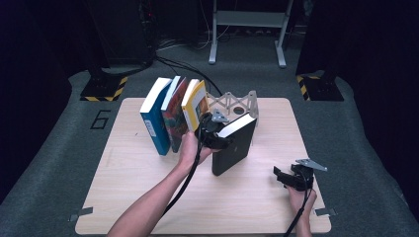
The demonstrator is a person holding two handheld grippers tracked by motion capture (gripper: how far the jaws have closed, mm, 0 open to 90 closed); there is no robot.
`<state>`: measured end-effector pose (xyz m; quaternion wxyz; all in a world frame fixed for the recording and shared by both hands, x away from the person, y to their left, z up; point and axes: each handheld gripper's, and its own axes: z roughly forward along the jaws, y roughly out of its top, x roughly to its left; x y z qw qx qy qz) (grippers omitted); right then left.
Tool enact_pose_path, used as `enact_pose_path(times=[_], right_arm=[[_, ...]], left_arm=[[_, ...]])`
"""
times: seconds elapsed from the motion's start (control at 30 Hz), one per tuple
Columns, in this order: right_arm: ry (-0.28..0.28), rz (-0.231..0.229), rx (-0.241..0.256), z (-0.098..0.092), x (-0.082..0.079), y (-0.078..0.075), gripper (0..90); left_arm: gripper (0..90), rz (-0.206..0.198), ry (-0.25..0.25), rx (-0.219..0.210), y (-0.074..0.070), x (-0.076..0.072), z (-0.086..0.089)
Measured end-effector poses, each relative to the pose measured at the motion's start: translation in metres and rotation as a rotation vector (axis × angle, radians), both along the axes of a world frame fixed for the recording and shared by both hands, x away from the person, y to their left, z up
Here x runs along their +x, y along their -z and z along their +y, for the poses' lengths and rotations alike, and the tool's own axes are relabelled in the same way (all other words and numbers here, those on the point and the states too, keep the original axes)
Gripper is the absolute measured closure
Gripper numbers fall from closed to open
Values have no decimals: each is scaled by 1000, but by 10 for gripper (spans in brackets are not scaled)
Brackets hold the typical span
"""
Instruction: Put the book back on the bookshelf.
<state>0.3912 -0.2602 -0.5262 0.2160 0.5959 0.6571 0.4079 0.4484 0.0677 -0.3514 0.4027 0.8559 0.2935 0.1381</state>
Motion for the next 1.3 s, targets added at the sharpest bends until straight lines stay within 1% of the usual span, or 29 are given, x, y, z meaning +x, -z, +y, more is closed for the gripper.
enact_pose_path(times=[0.13,0.23,0.27,0.4,0.43,0.47,0.5,0.6,0.63,0.67,0.7,0.8,0.87,0.93,0.97,1.07,1.1,1.13,1.17,1.27,1.3], right_arm=[[5,4,4,-1,0,0,186],[-1,-2,15,-1,0,0,187],[2,-2,12,-2,0,0,187],[11,-10,36,-4,-1,0,190],[13,-10,41,-4,-1,0,190],[14,-6,41,-4,-1,0,190],[10,-16,43,-5,-1,0,191],[8,-22,47,-5,-1,0,191],[11,-24,51,-5,-2,0,190],[11,-27,51,-6,-2,0,190],[18,-29,60,-6,-3,0,190],[18,-32,59,-6,-3,0,190],[14,-25,58,-6,-2,0,189],[14,-30,61,-7,-2,0,189],[15,-31,62,-7,-3,0,188],[15,-36,67,-7,-3,1,189],[18,-32,67,-7,-3,0,189],[14,-30,61,-7,-2,0,190],[17,-29,60,-6,-2,0,190],[18,-38,63,-7,-3,0,190],[20,-39,64,-7,-3,0,190]], left_arm=[[546,-8,-17,2,-3,3,0],[546,-3,-30,-1,-5,5,0],[546,5,-33,-3,-5,7,0],[546,11,-59,-8,-5,12,-2],[546,13,-62,-3,-5,14,-3],[547,21,-70,-8,-4,15,-4],[547,18,-73,-5,-4,16,-4],[547,28,-90,-13,-5,19,-6],[546,32,-106,-28,-6,20,-6],[546,33,-114,-33,-7,22,-7],[547,26,-123,-31,-7,23,-7],[546,22,-132,-27,-13,27,-10],[547,8,-154,-42,-17,29,-12],[546,3,-166,-58,-19,32,-13],[547,1,-171,-56,-21,33,-13],[546,11,-194,-77,-22,38,-15],[546,14,-192,-64,-23,40,-14],[546,10,-208,-76,-22,42,-15],[546,7,-211,-70,-22,44,-15],[546,3,-254,-84,-19,49,-15],[546,6,-263,-81,-19,51,-14]])
